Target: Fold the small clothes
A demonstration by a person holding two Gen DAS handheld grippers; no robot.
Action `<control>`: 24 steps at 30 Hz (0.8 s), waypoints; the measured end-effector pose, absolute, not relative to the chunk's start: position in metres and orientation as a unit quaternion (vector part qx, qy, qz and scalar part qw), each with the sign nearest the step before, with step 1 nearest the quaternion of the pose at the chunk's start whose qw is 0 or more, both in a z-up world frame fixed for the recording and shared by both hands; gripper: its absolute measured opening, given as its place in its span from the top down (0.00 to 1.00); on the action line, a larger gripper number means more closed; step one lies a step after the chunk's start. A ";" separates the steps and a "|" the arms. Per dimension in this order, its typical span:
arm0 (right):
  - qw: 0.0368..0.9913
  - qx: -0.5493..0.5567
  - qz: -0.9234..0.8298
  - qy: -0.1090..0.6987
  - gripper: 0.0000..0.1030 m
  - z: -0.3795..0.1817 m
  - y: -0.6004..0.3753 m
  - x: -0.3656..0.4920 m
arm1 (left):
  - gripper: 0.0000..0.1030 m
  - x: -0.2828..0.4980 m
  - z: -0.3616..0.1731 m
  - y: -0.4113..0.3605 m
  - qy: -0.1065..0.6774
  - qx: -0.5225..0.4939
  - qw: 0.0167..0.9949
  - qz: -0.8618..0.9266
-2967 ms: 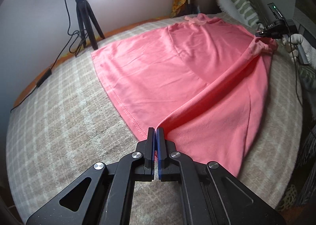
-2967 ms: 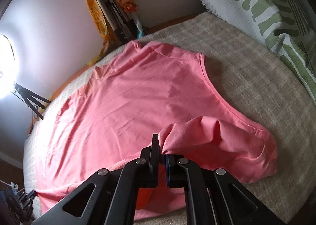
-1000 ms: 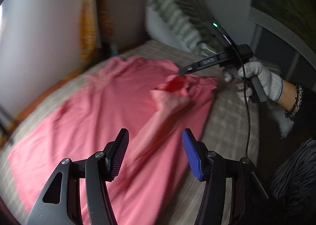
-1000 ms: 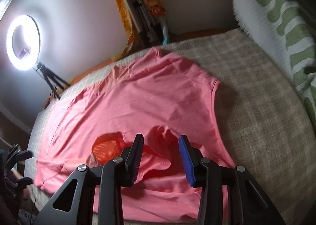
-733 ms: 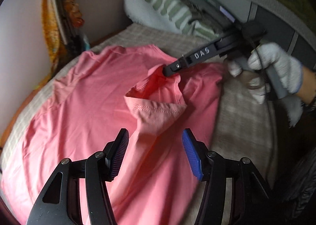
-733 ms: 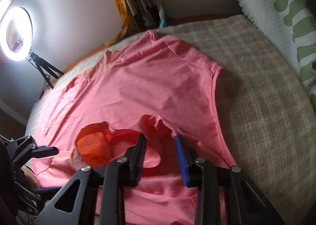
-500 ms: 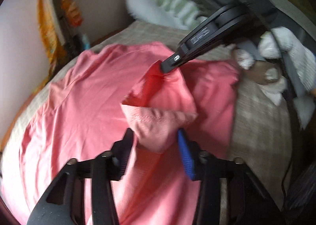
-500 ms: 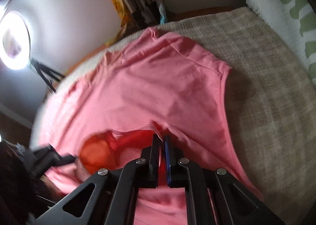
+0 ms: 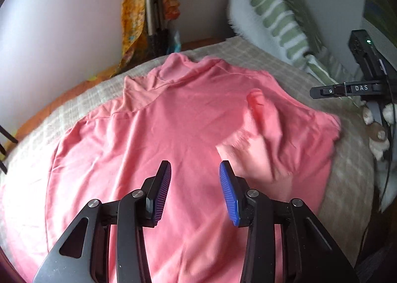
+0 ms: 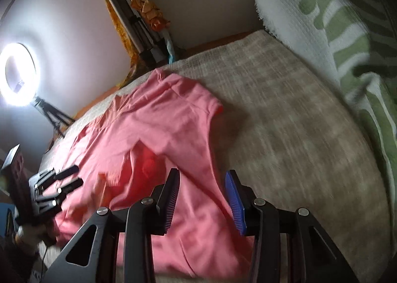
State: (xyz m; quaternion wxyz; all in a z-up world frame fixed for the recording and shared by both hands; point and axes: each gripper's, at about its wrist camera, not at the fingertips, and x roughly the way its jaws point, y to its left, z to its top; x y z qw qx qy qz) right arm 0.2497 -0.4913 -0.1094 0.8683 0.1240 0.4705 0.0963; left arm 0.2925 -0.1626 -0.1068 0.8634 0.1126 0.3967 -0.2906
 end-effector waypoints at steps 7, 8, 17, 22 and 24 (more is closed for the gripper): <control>0.849 0.077 0.107 0.511 0.60 -0.129 -0.485 0.226 | 0.62 0.244 -0.110 -0.161 0.402 0.159 0.840 -0.329; 0.848 0.079 0.104 0.514 0.59 -0.131 -0.486 0.224 | 0.62 0.240 -0.111 -0.160 0.403 0.159 0.838 -0.332; 0.843 0.199 0.058 0.496 0.45 -0.135 -0.527 0.181 | 0.62 0.224 -0.128 -0.156 0.421 0.166 0.823 -0.342; 0.837 0.228 0.033 0.496 0.43 -0.143 -0.532 0.173 | 0.62 0.221 -0.131 -0.155 0.421 0.167 0.822 -0.345; 0.834 0.258 0.037 0.486 0.44 -0.145 -0.536 0.174 | 0.62 0.221 -0.132 -0.155 0.422 0.166 0.821 -0.346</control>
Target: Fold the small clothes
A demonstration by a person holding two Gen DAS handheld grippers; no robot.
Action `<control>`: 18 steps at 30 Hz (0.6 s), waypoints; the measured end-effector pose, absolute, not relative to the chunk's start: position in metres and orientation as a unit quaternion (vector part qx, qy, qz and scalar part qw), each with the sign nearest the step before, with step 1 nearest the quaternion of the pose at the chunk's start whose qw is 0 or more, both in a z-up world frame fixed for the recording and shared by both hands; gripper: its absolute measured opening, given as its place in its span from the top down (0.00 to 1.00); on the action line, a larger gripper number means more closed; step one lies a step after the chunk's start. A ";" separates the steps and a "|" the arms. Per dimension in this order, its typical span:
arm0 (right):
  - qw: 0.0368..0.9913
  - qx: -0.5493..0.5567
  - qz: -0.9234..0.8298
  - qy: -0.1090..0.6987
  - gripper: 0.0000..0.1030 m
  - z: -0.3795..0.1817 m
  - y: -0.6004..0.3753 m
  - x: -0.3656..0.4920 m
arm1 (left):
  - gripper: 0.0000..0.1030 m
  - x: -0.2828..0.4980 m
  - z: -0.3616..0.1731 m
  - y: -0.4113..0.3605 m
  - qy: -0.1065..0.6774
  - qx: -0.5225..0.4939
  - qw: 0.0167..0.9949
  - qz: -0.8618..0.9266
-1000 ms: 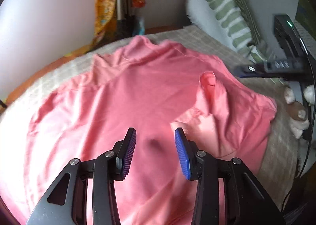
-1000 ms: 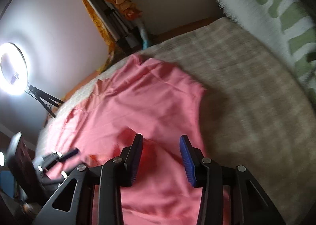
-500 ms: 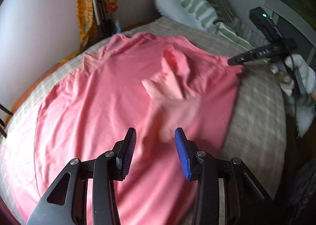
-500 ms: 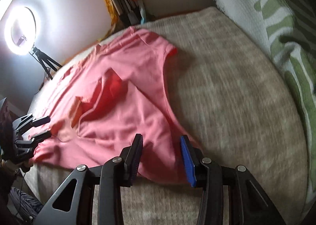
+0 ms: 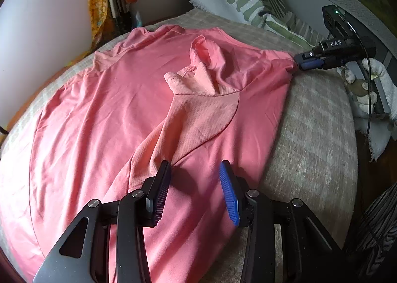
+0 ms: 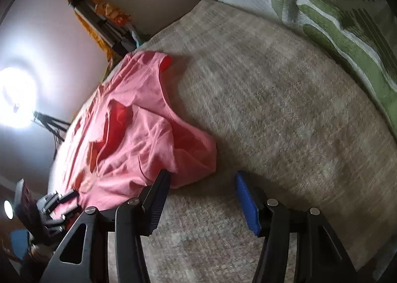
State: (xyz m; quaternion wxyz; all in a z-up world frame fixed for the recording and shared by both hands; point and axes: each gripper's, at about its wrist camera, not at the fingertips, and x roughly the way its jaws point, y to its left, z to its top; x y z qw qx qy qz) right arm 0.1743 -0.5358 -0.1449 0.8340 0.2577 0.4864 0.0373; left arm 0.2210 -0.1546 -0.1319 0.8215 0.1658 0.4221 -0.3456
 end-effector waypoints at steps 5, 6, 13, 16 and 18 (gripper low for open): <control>0.820 0.316 0.056 0.474 0.92 -0.152 -0.538 0.183 | 0.62 0.219 -0.135 -0.153 0.419 0.170 0.822 -0.347; 0.822 0.319 0.055 0.468 0.99 -0.148 -0.538 0.183 | 0.62 0.219 -0.135 -0.153 0.419 0.170 0.822 -0.347; 0.856 0.209 0.003 0.473 1.00 -0.122 -0.531 0.188 | 0.62 0.217 -0.137 -0.151 0.414 0.166 0.823 -0.352; 0.849 0.160 -0.021 0.503 0.99 -0.136 -0.525 0.191 | 0.62 0.218 -0.134 -0.148 0.418 0.156 0.822 -0.354; 0.846 0.167 -0.029 0.505 0.94 -0.138 -0.526 0.189 | 0.62 0.216 -0.129 -0.141 0.421 0.145 0.823 -0.354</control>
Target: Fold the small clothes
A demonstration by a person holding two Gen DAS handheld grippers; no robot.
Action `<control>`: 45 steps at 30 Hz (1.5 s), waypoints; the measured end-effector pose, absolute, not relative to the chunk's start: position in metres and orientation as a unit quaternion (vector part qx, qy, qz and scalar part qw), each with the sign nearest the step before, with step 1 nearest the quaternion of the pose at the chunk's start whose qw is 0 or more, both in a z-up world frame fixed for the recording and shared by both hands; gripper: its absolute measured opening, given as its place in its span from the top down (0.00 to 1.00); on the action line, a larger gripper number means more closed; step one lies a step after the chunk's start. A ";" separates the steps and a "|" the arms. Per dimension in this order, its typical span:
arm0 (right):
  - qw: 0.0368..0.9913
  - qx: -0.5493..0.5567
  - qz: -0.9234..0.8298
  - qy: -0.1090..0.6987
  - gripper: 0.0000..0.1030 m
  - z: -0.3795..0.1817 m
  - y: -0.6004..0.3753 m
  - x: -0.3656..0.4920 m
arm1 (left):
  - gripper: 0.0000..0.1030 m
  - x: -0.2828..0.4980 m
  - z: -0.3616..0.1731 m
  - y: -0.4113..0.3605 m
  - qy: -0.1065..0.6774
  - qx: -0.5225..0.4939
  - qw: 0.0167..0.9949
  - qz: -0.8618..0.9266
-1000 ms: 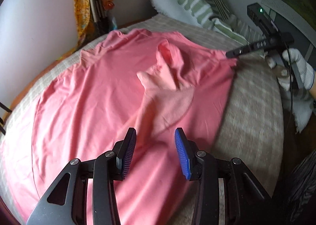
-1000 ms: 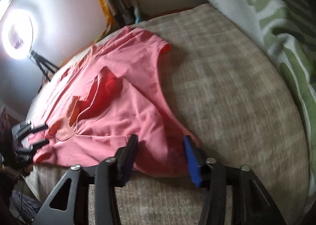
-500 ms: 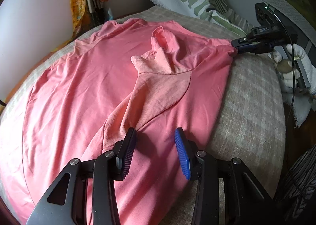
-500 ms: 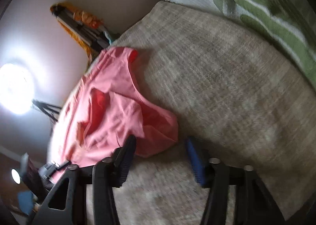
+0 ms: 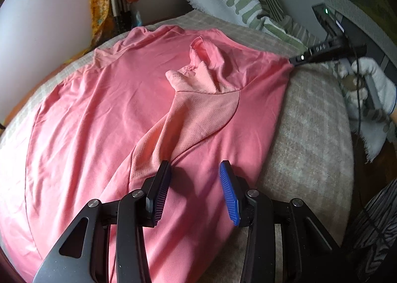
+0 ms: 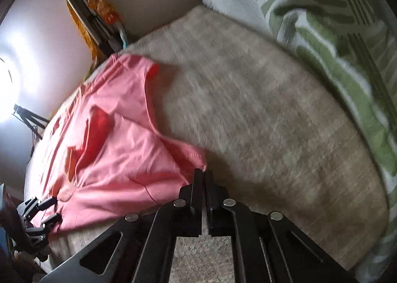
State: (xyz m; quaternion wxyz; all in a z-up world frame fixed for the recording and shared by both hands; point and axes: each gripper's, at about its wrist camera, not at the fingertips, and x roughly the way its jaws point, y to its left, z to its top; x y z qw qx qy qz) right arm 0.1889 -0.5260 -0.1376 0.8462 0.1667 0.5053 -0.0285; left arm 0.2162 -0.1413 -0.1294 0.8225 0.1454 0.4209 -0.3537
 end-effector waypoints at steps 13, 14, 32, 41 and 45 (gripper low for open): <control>0.896 0.094 0.015 0.434 0.59 -0.047 -0.457 0.180 | 0.62 0.222 -0.060 -0.006 0.384 0.084 0.882 -0.258; 0.899 0.090 0.022 0.429 0.56 -0.043 -0.450 0.182 | 0.62 0.225 -0.054 0.008 0.380 0.084 0.888 -0.246; 0.907 0.055 0.107 0.403 0.37 -0.032 -0.370 0.320 | 0.54 0.334 -0.075 0.135 0.420 0.021 0.899 -0.119; 0.889 0.058 0.120 0.439 0.37 -0.067 -0.356 0.410 | 0.51 0.401 -0.114 0.171 0.455 -0.032 0.884 -0.099; 0.882 0.045 0.120 0.454 0.37 -0.088 -0.350 0.444 | 0.51 0.419 -0.124 0.174 0.458 -0.047 0.881 -0.107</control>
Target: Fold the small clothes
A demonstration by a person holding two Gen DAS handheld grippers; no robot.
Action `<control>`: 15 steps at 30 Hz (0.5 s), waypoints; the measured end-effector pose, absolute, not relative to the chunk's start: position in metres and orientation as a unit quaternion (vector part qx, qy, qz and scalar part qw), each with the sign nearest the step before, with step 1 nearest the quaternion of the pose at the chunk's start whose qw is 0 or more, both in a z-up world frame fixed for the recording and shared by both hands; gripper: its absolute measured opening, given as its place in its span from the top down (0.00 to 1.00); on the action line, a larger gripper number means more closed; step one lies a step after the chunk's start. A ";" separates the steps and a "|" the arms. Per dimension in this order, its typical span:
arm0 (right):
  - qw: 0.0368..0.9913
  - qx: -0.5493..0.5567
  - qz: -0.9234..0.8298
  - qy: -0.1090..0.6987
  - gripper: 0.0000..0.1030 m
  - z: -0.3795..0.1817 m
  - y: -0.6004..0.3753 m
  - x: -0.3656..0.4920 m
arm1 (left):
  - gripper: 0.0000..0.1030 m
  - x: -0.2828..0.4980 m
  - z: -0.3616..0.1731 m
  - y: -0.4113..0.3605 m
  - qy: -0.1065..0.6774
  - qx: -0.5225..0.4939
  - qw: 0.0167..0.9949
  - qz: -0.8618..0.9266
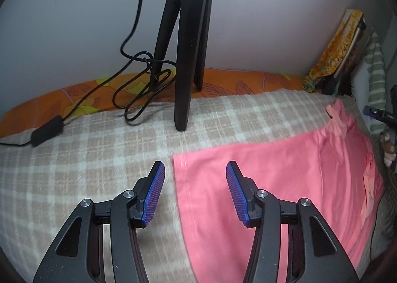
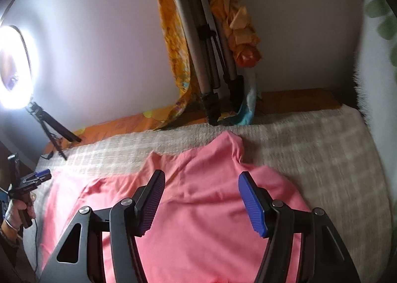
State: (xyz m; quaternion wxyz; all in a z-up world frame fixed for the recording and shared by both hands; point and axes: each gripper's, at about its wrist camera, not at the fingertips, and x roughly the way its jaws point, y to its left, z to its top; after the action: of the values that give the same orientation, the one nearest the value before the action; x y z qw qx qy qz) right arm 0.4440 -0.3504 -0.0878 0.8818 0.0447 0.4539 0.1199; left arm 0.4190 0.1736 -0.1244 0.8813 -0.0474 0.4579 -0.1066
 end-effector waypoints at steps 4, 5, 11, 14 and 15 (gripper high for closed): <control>0.878 0.035 0.106 0.464 0.37 -0.105 -0.351 0.474 | 0.51 0.428 -0.133 0.160 0.459 -0.017 0.880 -0.122; 0.877 0.036 0.104 0.469 0.37 -0.109 -0.352 0.481 | 0.51 0.429 -0.136 0.156 0.459 -0.005 0.880 -0.120; 0.866 0.036 0.088 0.491 0.37 -0.133 -0.356 0.512 | 0.51 0.437 -0.146 0.149 0.457 -0.001 0.881 -0.126; 0.861 0.034 0.089 0.500 0.39 -0.145 -0.352 0.522 | 0.52 0.439 -0.149 0.141 0.453 0.024 0.883 -0.120; 0.859 0.028 0.086 0.504 0.41 -0.150 -0.349 0.525 | 0.55 0.439 -0.149 0.140 0.452 0.028 0.884 -0.118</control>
State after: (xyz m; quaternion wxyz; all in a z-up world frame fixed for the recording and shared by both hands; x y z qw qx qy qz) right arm 0.5250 -0.3491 -0.1497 0.8590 0.0282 0.5039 0.0861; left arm 0.4393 0.1396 -0.1495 0.8837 0.0285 0.4520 -0.1180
